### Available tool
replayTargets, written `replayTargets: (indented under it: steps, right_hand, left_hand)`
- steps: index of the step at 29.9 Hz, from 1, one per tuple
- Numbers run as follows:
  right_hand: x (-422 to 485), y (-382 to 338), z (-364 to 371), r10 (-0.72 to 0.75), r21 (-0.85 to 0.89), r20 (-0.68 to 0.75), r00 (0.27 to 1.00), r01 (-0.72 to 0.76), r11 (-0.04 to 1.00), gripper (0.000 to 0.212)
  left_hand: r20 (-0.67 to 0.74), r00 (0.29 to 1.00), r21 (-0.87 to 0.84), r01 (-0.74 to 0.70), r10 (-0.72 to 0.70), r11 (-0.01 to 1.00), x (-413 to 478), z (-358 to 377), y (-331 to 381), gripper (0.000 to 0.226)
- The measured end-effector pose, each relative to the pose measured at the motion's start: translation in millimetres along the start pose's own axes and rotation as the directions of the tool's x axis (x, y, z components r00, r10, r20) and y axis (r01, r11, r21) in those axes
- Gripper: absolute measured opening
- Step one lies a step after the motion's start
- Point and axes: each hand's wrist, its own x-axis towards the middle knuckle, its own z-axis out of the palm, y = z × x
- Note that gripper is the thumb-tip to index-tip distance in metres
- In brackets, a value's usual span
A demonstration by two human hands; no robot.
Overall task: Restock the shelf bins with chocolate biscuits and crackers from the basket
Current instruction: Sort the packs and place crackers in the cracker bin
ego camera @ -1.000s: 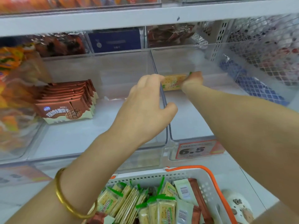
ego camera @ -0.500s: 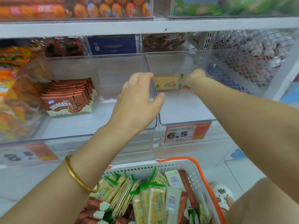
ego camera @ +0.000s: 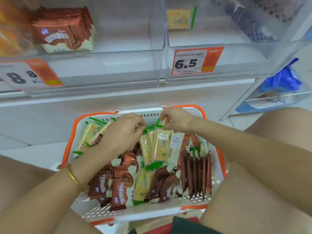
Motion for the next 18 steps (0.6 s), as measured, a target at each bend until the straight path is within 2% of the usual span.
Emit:
replayTargets:
  steps: [1,3,5,7,11,13,16,18]
  right_hand:
    - [12.8,7.2,15.0,-0.006,-0.118,0.039,0.999,0.011,0.993,0.045]
    - [28.6,17.2,41.9,-0.006,-0.234,0.071,0.997,0.023,0.972,0.071]
    - [35.9,22.7,61.1,0.015,-0.299,0.046,0.999,-0.001,0.954,0.081]
    - [38.9,24.7,69.4,0.019,-0.312,-0.005,1.0,-0.019,0.95,0.08]
    - [45.2,26.4,65.1,0.05,-0.206,0.0,0.999,-0.049,0.977,0.075]
    - [47.7,29.6,54.8,0.039,-0.132,0.043,0.998,-0.033,0.991,0.061]
    - [38.7,25.5,34.2,0.005,0.174,0.108,0.994,-0.024,0.984,0.052]
    - [28.3,18.4,23.6,-0.03,0.423,0.131,0.991,-0.029,0.906,0.05]
  left_hand:
    - [0.04,0.999,0.008,0.017,-0.018,1.0,0.9,3.6,-4.3,0.025]
    - [0.095,0.995,0.015,0.023,-0.025,1.0,1.8,9.0,-11.0,0.026]
    - [0.118,0.993,-0.002,0.029,-0.029,1.0,1.6,12.7,-16.1,0.027]
    - [0.131,0.991,-0.011,0.028,-0.027,1.0,1.1,15.9,-17.7,0.027]
    - [0.19,0.981,-0.044,0.046,-0.037,0.998,1.3,22.2,-17.3,0.026]
    - [0.218,0.975,-0.089,0.071,-0.05,0.994,2.0,25.0,-16.8,0.027]
    - [0.279,0.956,-0.233,0.153,-0.085,0.96,2.5,25.4,-10.7,0.038]
    - [0.338,0.935,-0.368,0.234,-0.105,0.9,3.7,22.6,-6.9,0.045]
